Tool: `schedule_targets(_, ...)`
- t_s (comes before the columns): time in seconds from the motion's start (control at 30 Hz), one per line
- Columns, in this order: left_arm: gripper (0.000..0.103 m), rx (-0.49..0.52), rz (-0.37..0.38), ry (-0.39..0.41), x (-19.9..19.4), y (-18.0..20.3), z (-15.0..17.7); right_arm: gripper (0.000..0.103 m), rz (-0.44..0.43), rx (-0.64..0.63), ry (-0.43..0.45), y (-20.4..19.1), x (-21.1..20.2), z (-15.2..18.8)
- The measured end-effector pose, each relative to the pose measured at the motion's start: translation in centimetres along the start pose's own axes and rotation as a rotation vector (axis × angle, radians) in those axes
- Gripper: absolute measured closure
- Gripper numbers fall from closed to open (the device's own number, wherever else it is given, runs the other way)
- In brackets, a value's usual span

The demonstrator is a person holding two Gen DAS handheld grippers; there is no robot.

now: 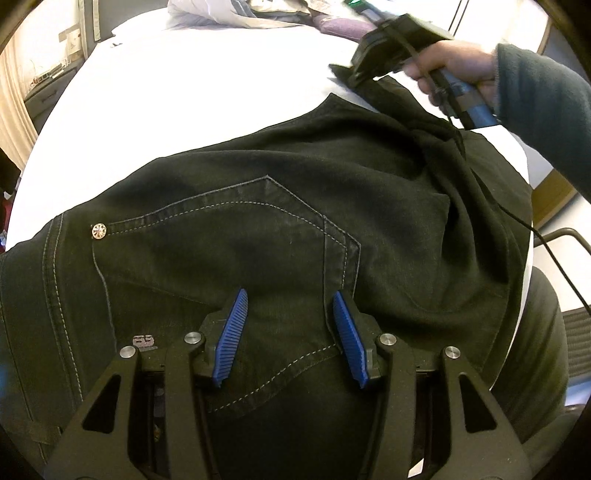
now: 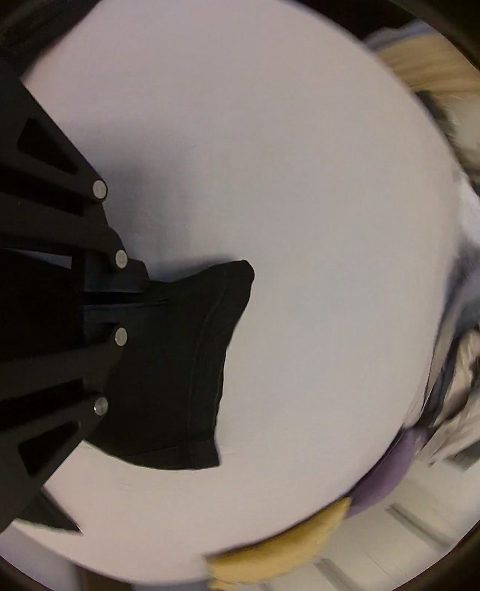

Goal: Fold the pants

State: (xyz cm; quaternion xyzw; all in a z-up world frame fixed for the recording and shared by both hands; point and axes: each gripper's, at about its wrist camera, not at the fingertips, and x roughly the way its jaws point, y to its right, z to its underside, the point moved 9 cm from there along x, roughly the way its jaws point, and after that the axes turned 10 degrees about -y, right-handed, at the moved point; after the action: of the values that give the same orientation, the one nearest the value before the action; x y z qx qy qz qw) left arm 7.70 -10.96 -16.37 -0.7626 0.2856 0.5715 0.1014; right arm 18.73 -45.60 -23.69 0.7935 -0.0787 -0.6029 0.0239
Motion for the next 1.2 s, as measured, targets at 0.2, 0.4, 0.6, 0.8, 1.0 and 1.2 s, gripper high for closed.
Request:
schedule_targets(0.2,0.055,-0.001,-0.012,-0.007,0.6,1.0,0.3,0.1,-0.123,0.242,0.266,9.1,-9.8,2.9)
schedule_targets(0.4,0.055,-0.028,-0.022,-0.028,0.9,1.0,-0.1,0.1,-0.214,0.593,0.456,22.5,-14.7,12.5)
schedule_targets(0.6,0.048,-0.042,-0.048,-0.06,1.3,1.6,-0.8,0.1,-0.292,0.927,0.375,29.0,-7.7,25.5)
schedule_targets(0.8,0.043,-0.041,-0.07,-0.089,1.7,2.3,-1.3,0.1,-0.495,1.121,0.404,30.3,-3.9,30.7)
schedule_targets(1.0,0.042,-0.047,-0.087,-0.101,2.1,2.6,-1.5,0.099,-0.55,1.15,0.409,31.1,-2.9,31.1)
schedule_targets(1.2,0.041,-0.057,-0.094,-0.099,2.2,2.6,-1.2,0.1,-0.54,1.166,0.511,32.1,-5.7,31.5)
